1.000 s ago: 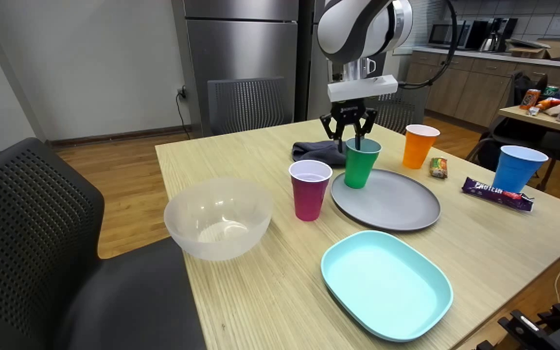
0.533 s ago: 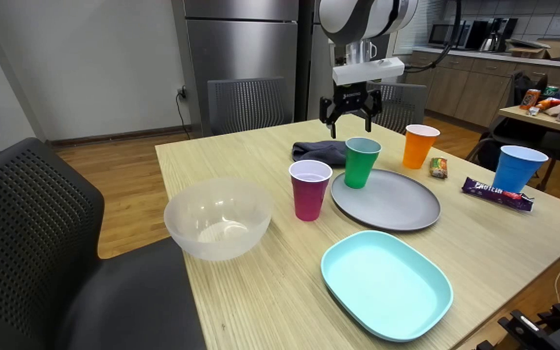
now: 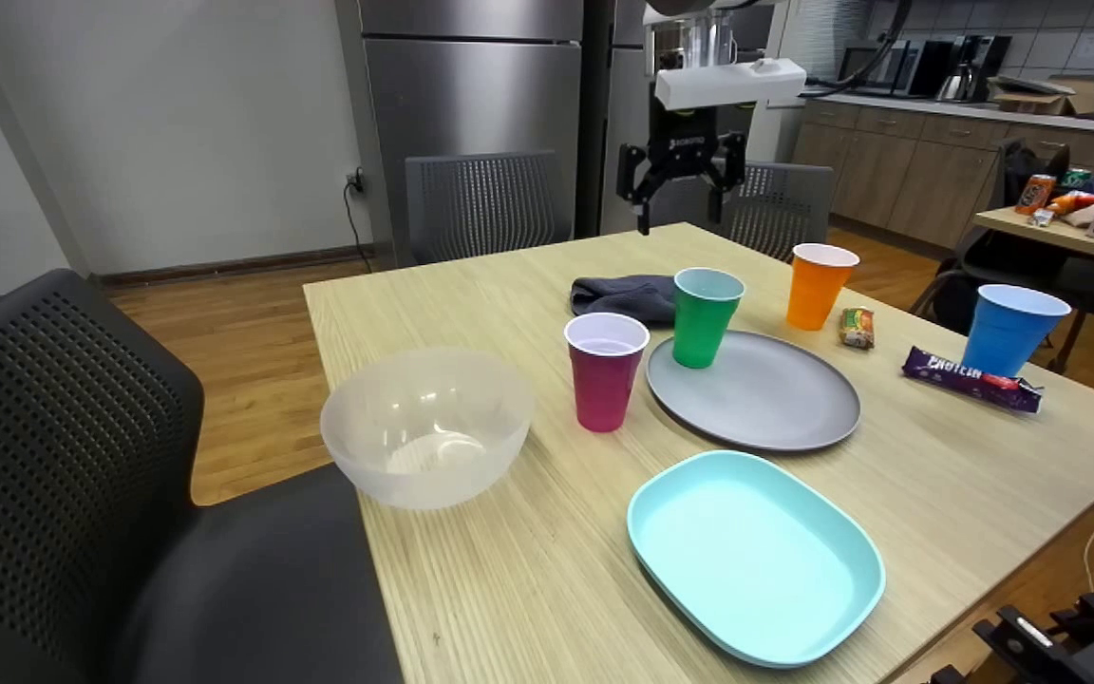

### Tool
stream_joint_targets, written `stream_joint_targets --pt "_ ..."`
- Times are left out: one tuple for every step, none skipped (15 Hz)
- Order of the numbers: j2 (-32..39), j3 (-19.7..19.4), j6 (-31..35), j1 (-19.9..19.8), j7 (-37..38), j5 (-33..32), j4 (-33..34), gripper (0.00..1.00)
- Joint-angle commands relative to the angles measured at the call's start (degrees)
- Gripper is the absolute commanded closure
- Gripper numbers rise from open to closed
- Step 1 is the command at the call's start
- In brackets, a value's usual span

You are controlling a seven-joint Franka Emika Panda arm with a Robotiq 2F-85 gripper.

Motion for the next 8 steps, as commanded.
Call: stream_joint_targets --pt "-5.2 1.4 0.7 -0.3 -1.1 2.6 -5.7 0.0" --pt "-5.9 1.8 0.9 -0.4 -1.3 3.2 -6.7 0.0" --pt "-6.5 2.4 1.2 -0.6 -2.3 4.2 -7.9 0.0" --pt "-7.1 2.7 1.7 -0.6 -2.5 4.8 -9.0 0.0" --pt "-7.6 3.1 1.9 -0.5 -2.7 5.5 -10.1 0.0" --pt "-8.1 3.3 2.4 -0.5 -3.0 6.0 -11.3 0.0" --pt "-8.5 3.5 3.3 -0.3 -3.0 6.2 -12.6 0.0" --pt "-8.6 3.7 3.8 -0.3 -3.2 6.4 -13.5 0.0"
